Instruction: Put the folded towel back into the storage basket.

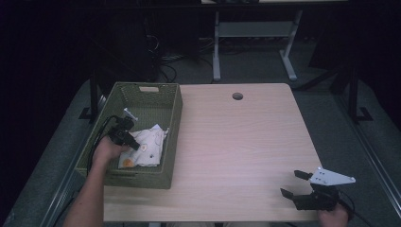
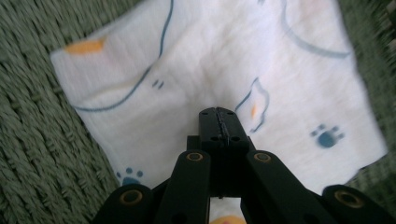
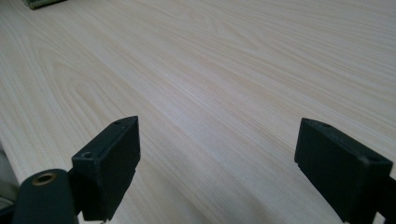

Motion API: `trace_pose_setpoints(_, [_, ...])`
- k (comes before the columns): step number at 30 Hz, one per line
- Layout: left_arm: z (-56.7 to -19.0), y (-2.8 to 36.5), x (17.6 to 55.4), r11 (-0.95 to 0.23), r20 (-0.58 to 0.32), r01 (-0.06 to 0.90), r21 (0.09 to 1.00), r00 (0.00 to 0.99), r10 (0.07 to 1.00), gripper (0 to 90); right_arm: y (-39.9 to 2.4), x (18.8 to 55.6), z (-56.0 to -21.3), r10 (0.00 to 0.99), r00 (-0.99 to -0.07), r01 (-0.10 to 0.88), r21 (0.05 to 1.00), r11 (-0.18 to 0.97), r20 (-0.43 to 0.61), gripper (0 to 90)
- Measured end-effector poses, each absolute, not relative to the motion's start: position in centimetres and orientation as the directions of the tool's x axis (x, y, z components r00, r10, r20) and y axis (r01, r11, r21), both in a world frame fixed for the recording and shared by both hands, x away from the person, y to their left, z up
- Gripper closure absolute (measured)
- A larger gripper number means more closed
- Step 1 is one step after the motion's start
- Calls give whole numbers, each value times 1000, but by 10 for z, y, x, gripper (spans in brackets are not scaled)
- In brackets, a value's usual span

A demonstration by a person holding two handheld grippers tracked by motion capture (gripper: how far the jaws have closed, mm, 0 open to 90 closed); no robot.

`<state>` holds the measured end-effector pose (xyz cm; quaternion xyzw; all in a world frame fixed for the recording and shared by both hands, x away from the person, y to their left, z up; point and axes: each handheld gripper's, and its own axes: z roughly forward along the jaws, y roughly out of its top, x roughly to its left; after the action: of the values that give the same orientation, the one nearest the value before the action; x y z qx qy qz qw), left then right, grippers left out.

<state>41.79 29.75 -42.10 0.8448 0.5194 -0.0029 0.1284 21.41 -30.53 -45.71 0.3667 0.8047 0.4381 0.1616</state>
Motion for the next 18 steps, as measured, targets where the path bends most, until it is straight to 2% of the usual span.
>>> trace_pose_setpoints(2, [-422,297,419,-437,-103,874,212,465,879,900,-306,214,-457,735,-675,452,823,344,63,137])
trace_pose_setpoints(4, [-419,298,419,-432,-110,875,219,462,880,900,-306,215,-457,735,-675,451,824,342,64,136])
trace_pose_setpoints(7, [-412,299,420,-409,-182,877,252,458,870,889,-305,215,-458,733,-678,451,822,348,62,136])
trace_pose_setpoints(11, [-412,291,421,-433,-208,869,238,481,852,728,-304,216,-458,730,-681,450,821,352,60,137])
trace_pose_setpoints(13, [-417,285,422,-462,-164,865,196,493,855,661,-304,216,-458,730,-680,451,820,352,60,136])
trace_pose_setpoints(14, [-420,283,422,-483,-127,858,175,506,853,657,-304,216,-458,730,-680,451,820,353,61,136])
trace_pose_setpoints(15, [-422,281,423,-501,-103,851,154,518,849,677,-304,216,-458,731,-679,452,820,352,61,137])
trace_pose_setpoints(17, [-422,281,424,-502,-81,850,161,519,851,816,-303,216,-459,731,-679,453,819,351,62,136])
trace_pose_setpoints(18, [-422,282,425,-504,-82,848,161,520,850,852,-303,216,-459,732,-678,454,819,351,62,137])
